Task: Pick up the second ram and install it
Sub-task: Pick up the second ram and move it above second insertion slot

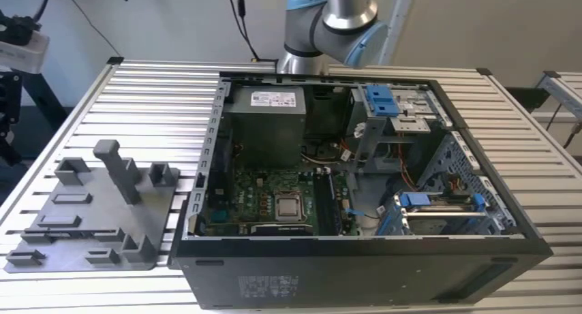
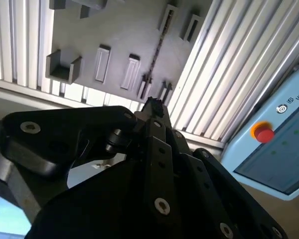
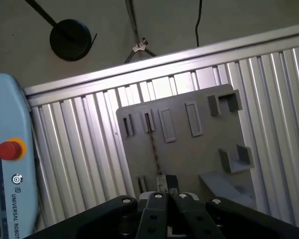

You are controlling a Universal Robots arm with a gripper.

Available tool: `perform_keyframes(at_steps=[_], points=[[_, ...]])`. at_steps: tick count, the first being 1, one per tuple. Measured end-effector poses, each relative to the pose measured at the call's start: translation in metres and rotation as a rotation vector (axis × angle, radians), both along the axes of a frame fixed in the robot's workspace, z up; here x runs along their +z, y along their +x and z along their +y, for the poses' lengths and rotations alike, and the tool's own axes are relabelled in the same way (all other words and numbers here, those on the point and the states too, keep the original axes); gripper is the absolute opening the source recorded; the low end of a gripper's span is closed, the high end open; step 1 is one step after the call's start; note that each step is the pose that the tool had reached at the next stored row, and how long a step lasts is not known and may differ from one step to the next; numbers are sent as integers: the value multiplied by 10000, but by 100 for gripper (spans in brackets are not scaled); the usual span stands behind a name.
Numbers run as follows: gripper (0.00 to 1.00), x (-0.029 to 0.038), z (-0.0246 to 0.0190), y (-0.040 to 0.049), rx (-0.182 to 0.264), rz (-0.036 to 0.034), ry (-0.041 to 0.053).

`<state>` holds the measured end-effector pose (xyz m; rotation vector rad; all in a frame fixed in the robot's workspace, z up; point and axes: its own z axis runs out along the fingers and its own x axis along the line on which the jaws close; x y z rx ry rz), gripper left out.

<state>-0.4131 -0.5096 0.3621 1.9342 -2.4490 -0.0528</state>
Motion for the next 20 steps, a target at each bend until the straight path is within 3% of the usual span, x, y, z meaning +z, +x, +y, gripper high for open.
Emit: perform_keyframes(at_steps=[7, 12, 14, 20], points=[[11, -9, 0, -2, 457, -21, -6], [11, -17, 0, -6, 840, -188, -10], [11, -21, 0, -6, 930, -217, -10], [11, -22, 0, -7, 946, -221, -10]])
